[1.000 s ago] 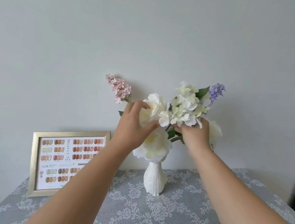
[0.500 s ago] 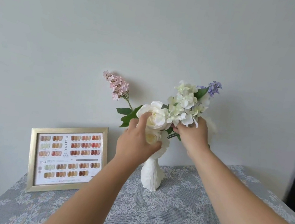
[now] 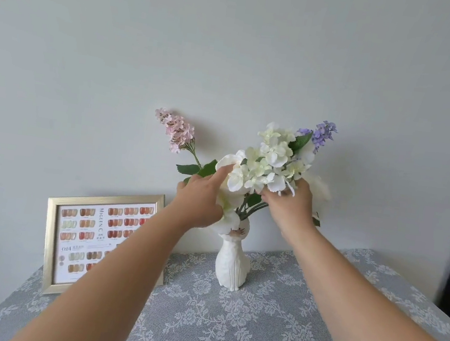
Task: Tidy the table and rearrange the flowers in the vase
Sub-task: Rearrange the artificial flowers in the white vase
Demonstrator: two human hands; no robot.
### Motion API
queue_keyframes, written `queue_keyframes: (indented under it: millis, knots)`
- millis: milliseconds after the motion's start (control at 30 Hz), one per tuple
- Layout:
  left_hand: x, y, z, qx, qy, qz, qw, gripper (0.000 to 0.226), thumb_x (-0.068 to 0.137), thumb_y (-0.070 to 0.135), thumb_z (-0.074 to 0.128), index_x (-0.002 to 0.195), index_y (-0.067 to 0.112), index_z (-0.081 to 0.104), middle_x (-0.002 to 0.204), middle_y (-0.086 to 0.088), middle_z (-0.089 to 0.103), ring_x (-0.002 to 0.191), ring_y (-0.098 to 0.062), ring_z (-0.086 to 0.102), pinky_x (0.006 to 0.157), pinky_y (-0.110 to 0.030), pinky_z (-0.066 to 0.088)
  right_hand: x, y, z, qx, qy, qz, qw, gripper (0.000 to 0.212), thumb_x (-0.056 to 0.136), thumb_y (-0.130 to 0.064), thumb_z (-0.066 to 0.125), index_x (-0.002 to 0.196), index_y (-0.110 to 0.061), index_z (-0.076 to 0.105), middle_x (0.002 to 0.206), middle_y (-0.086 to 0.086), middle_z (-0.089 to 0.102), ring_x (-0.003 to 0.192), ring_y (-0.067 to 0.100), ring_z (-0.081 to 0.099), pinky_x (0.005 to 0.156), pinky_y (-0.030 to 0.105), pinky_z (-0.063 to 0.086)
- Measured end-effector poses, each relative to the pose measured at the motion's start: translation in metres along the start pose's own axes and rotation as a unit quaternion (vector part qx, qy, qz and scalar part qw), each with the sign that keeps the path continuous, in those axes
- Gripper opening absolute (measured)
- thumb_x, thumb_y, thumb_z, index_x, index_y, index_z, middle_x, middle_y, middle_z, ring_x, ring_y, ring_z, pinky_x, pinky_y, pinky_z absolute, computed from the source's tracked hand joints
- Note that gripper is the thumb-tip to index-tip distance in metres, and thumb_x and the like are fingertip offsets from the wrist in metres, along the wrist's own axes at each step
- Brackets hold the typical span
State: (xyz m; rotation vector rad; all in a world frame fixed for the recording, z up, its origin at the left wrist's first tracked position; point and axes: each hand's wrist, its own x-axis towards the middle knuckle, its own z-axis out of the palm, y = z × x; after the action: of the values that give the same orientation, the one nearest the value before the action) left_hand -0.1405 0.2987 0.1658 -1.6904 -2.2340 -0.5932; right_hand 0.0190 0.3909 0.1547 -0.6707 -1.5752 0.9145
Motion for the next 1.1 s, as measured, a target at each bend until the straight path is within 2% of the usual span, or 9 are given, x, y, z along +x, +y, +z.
queue_keyframes:
  millis: [133, 300, 433, 533, 633, 700, 767, 867, 1100]
  knots:
    - [0.002, 0.0, 0.01, -0.066, 0.013, 0.002, 0.998, 0.088, 0.066, 0.044, 0.055, 0.14, 0.046, 0.007, 0.074, 0.014, 0.048, 0.103, -0.014, 0.027, 0.078, -0.032, 0.008, -0.002, -0.001, 0.0, -0.014, -0.004, -0.018, 1.0, 0.015, 0.075, -0.008, 0.069, 0.071, -0.012, 0.055, 0.064, -0.001, 0.055, 0.066, 0.018, 0.046, 0.065, 0.027, 0.037]
    - [0.006, 0.013, 0.016, 0.009, 0.085, -0.015, 0.996, 0.1, 0.053, 0.08, 0.062, 0.138, 0.042, 0.025, 0.075, 0.016, 0.056, 0.095, -0.013, 0.026, 0.072, -0.03, 0.006, -0.007, -0.011, 0.002, -0.006, -0.014, -0.032, 0.999, 0.018, 0.06, -0.024, 0.065, 0.058, -0.029, 0.048, 0.062, -0.005, 0.051, 0.064, 0.016, 0.042, 0.062, 0.026, 0.035]
    - [0.004, 0.016, 0.016, 0.002, 0.099, 0.002, 0.995, 0.097, 0.058, 0.062, 0.068, 0.14, 0.038, 0.02, 0.065, 0.014, 0.065, 0.089, -0.014, 0.052, 0.077, -0.035, 0.017, -0.007, -0.006, -0.003, 0.035, -0.011, -0.008, 0.999, 0.016, 0.065, -0.019, 0.074, 0.065, -0.02, 0.058, 0.063, -0.002, 0.057, 0.063, 0.015, 0.051, 0.061, 0.026, 0.042]
    - [0.0, 0.012, 0.013, -0.03, 0.099, 0.021, 0.994, 0.092, 0.064, 0.034, 0.068, 0.138, 0.042, 0.015, 0.064, 0.013, 0.064, 0.077, -0.011, 0.06, 0.079, -0.033, 0.021, -0.006, -0.006, -0.006, 0.011, -0.014, -0.022, 1.0, 0.022, 0.058, -0.025, 0.061, 0.056, -0.03, 0.039, 0.053, -0.01, 0.039, 0.055, 0.013, 0.034, 0.055, 0.025, 0.029]
    - [-0.005, 0.005, 0.008, -0.075, 0.098, 0.039, 0.992, 0.09, 0.065, 0.021, 0.066, 0.139, 0.045, 0.021, 0.076, 0.013, 0.062, 0.077, -0.008, 0.059, 0.084, -0.033, 0.036, -0.007, -0.004, -0.009, 0.012, -0.006, -0.023, 1.0, 0.024, 0.059, -0.025, 0.061, 0.055, -0.031, 0.038, 0.054, -0.011, 0.039, 0.057, 0.014, 0.034, 0.059, 0.026, 0.029]
    - [-0.009, -0.001, 0.008, -0.104, 0.107, 0.055, 0.987, 0.089, 0.067, 0.014, 0.065, 0.14, 0.044, 0.024, 0.092, 0.009, 0.059, 0.073, -0.008, 0.057, 0.074, -0.031, 0.045, -0.007, 0.0, -0.01, 0.003, 0.002, -0.023, 1.0, 0.022, 0.065, -0.019, 0.066, 0.059, -0.027, 0.046, 0.059, -0.007, 0.047, 0.06, 0.013, 0.041, 0.061, 0.027, 0.036]
    - [-0.014, -0.006, 0.011, -0.106, 0.115, 0.057, 0.986, 0.089, 0.069, 0.009, 0.061, 0.141, 0.043, 0.023, 0.09, 0.007, 0.056, 0.061, -0.008, 0.05, 0.062, -0.031, 0.042, -0.007, 0.006, -0.009, 0.002, 0.002, -0.026, 1.0, 0.012, 0.073, -0.007, 0.07, 0.072, -0.013, 0.06, 0.072, 0.005, 0.06, 0.073, 0.019, 0.055, 0.071, 0.037, 0.048]
    - [-0.018, -0.008, 0.018, -0.056, 0.112, 0.035, 0.991, 0.093, 0.072, 0.011, 0.056, 0.147, 0.044, 0.012, 0.071, 0.007, 0.048, 0.066, -0.012, 0.043, 0.066, -0.032, 0.034, -0.009, 0.008, -0.008, 0.019, 0.009, 0.011, 1.0, 0.017, 0.077, -0.004, 0.071, 0.093, -0.002, 0.065, 0.092, 0.016, 0.07, 0.093, 0.034, 0.066, 0.086, 0.053, 0.053]
    - [-0.011, -0.002, 0.025, 0.007, 0.053, 0.019, 0.998, 0.111, 0.067, 0.016, 0.051, 0.147, 0.042, -0.021, 0.065, 0.007, 0.044, 0.082, -0.023, 0.039, 0.075, -0.036, 0.029, -0.018, 0.001, -0.008, 0.011, 0.025, 0.059, 0.998, 0.034, 0.078, -0.007, 0.073, 0.107, -0.011, 0.056, 0.095, 0.008, 0.064, 0.092, 0.027, 0.062, 0.085, 0.039, 0.052]
